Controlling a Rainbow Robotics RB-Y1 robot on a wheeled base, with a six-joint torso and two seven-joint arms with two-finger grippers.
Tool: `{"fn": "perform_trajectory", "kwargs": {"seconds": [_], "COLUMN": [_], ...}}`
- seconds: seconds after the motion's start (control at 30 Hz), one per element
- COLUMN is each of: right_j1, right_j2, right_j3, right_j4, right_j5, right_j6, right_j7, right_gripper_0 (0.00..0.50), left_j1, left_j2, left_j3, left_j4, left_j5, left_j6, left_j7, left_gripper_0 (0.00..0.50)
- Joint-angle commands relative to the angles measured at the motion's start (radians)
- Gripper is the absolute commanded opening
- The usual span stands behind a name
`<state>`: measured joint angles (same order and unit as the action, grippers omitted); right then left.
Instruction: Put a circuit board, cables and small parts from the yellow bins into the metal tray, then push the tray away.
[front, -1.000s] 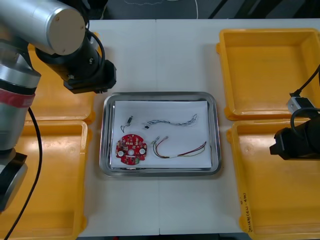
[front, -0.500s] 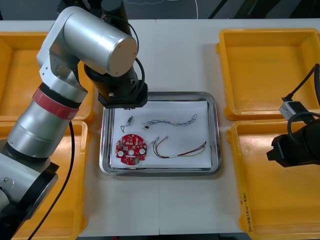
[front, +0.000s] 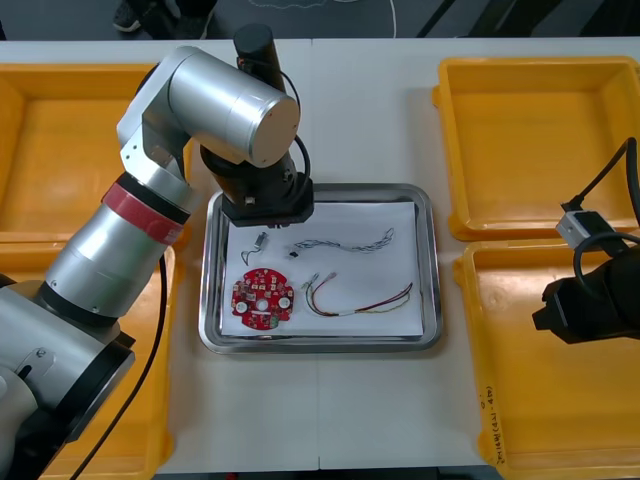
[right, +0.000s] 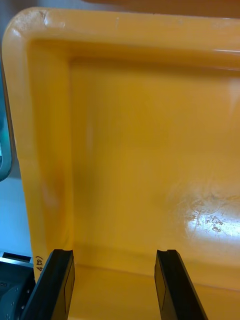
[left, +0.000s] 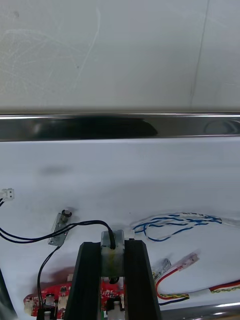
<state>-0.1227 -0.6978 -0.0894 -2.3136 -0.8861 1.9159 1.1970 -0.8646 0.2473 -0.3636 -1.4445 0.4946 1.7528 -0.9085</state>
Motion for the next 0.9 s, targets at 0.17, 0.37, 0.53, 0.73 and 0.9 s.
{"fn": "perform_trajectory", "kwargs": {"seconds": [0.17,0.37,0.53,0.73,0.9], "right_j1": [0.021,0.021,0.021,0.021,0.021], "right_j2": [0.014,0.014,0.018,0.023,0.024], "right_j3": [0.011,0.011,0.010,0.010,0.010], "right_j4": [-0.035,-0.035,-0.035,-0.035,-0.035], "right_j5": [0.012,0.024,0.036,0.053,0.059], "right_j6": [0.004,0.004,0.004,0.004,0.004], "right_j7": [-0.005,-0.017,-0.037,-0.056,-0.062], "right_gripper_0": [0.466,0.468,0.468,0.466,0.467], "left_j1": [-0.048,-0.048,-0.047,-0.047,-0.047], "left_j2": [-0.022,-0.022,-0.022,-0.023,-0.023], "left_j3": [-0.018,-0.021,-0.034,-0.047,-0.047], "left_j4": [0.029,0.059,0.065,0.079,0.079], "left_j5": [-0.001,0.004,0.012,0.016,0.021], "left_j6": [-0.013,-0.029,-0.029,-0.033,-0.033], "left_j7": [-0.018,-0.033,-0.035,-0.038,-0.044], "left_gripper_0": [0.000,0.000,0.000,0.000,0.145]}}
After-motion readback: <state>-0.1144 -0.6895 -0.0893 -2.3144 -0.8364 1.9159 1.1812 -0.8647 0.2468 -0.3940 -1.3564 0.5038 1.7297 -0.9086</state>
